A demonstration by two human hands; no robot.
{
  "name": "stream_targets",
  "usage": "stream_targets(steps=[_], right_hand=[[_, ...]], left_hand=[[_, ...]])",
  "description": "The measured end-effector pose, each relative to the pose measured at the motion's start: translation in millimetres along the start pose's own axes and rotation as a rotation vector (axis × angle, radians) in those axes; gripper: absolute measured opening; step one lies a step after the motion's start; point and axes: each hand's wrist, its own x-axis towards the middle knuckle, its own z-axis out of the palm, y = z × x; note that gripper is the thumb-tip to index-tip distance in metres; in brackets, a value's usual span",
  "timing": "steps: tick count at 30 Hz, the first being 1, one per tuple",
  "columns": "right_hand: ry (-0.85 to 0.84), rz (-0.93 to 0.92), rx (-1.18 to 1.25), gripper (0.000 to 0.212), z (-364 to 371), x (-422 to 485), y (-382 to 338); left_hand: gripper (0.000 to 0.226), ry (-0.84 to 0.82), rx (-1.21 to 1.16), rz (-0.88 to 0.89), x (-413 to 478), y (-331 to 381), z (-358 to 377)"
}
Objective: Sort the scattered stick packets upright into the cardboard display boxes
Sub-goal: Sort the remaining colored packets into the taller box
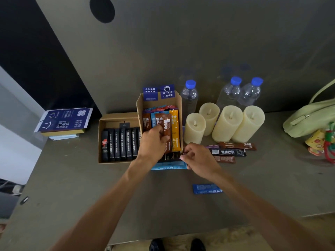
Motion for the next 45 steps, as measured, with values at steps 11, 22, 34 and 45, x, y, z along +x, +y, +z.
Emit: stream_targets(steps=[11, 22, 34, 45], right_hand=[[-0.016, 0.032, -0.02, 0.011, 3, 13, 8], [-0.047, 0.026, -0.003, 0.011, -1, 16, 7], [-0.076, 0.031, 0.025, 0.011, -3, 19, 8], [-0.055, 0.004, -0.014, 0.013, -3, 16, 3]], left_hand=[[0.042, 0.068, 0.359, 0.276, -14, -19, 9], [0.075, 0.171, 0.666, 0.492, -11, -36, 25], [0.057, 0.185, 0.721, 0.467, -9, -24, 27], [0.057, 0.181, 0.707, 0.46, -10, -26, 26]])
